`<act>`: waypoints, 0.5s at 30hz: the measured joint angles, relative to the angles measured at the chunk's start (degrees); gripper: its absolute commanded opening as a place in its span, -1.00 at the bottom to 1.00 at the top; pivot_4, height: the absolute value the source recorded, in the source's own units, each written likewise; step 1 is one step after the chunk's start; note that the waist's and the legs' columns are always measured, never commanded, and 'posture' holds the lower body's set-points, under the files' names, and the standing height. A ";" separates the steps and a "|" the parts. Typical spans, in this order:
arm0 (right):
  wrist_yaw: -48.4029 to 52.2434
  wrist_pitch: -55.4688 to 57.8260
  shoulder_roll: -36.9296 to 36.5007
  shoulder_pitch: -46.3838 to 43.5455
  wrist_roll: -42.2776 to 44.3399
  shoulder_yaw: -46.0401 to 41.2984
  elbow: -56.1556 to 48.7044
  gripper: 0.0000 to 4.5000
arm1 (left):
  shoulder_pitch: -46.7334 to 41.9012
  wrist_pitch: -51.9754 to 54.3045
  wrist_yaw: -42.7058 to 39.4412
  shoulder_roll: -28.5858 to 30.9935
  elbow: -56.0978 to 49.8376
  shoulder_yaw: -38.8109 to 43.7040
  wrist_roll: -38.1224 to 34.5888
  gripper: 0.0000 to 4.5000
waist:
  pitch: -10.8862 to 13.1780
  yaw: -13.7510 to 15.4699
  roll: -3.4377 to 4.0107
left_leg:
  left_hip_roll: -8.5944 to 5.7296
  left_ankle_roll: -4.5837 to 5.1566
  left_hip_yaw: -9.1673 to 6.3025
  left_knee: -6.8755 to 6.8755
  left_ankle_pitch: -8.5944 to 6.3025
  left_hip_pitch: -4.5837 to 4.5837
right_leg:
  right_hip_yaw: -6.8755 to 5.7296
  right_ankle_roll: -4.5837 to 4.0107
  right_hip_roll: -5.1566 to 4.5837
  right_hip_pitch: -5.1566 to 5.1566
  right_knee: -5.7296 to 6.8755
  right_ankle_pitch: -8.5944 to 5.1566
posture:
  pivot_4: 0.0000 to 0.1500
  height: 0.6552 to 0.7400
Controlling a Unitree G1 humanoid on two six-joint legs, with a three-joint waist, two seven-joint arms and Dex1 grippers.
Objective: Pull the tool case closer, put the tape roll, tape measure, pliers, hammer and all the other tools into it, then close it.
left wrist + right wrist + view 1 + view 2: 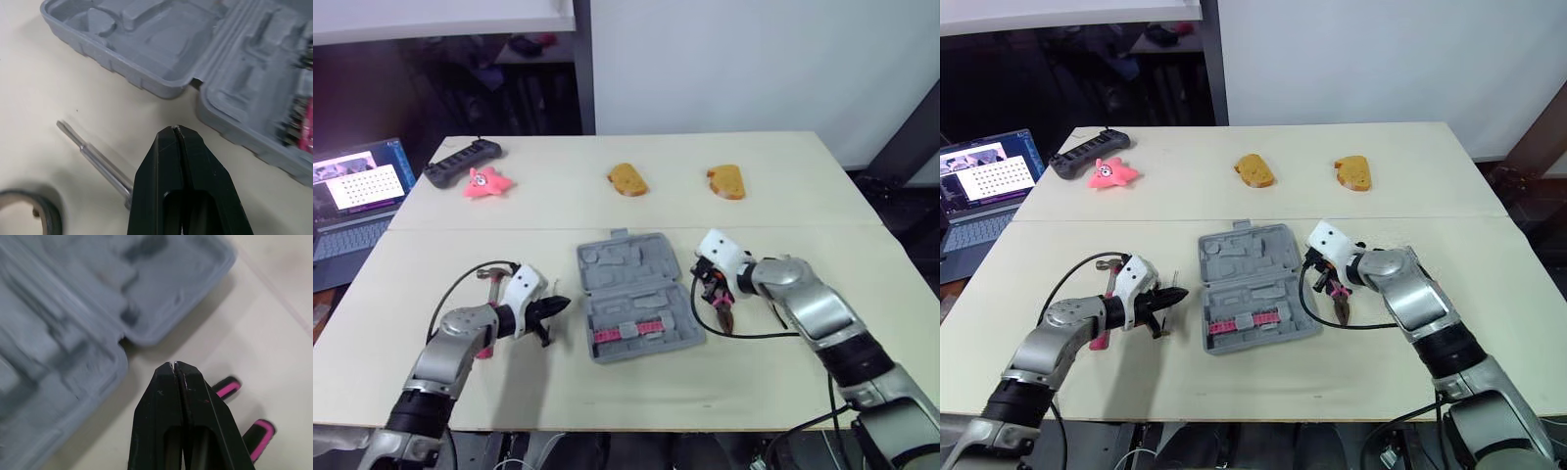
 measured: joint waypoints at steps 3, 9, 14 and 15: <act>1.80 -2.87 1.78 -2.43 -2.29 2.11 5.52 -0.97 | -1.74 0.03 0.76 -0.41 0.86 -1.41 1.43 -1.00 | 0.00 -0.35 0.01 | 0.01 -0.04 0.01 -0.01 0.03 0.02 | 0.02 0.00 0.01 -0.03 0.03 0.01 | 1.00 0.57; 4.23 -8.50 4.52 -7.26 -7.74 6.09 15.00 -0.97 | -2.30 0.86 1.76 -0.91 1.36 -4.79 4.60 -1.00 | 0.00 -1.30 0.01 | 0.01 -0.07 -0.01 -0.01 0.04 0.01 | 0.02 -0.01 0.03 -0.04 0.06 0.01 | 1.00 0.57; 5.56 -13.76 6.26 -10.86 -11.99 7.78 21.34 -0.97 | -2.62 0.83 1.77 -1.08 1.46 -5.56 5.75 -1.00 | -0.04 -1.44 0.01 | 0.02 -0.11 -0.01 -0.01 0.07 0.10 | 0.03 -0.04 0.05 0.00 0.09 0.04 | 1.00 0.57; 5.99 -14.56 6.65 -11.27 -12.63 7.80 22.22 -0.97 | -2.63 0.67 1.77 -1.09 1.46 -5.67 6.03 -1.00 | -0.05 -1.43 0.02 | 0.02 -0.12 -0.01 0.00 0.07 0.11 | 0.03 -0.04 0.05 0.01 0.09 0.04 | 1.00 0.57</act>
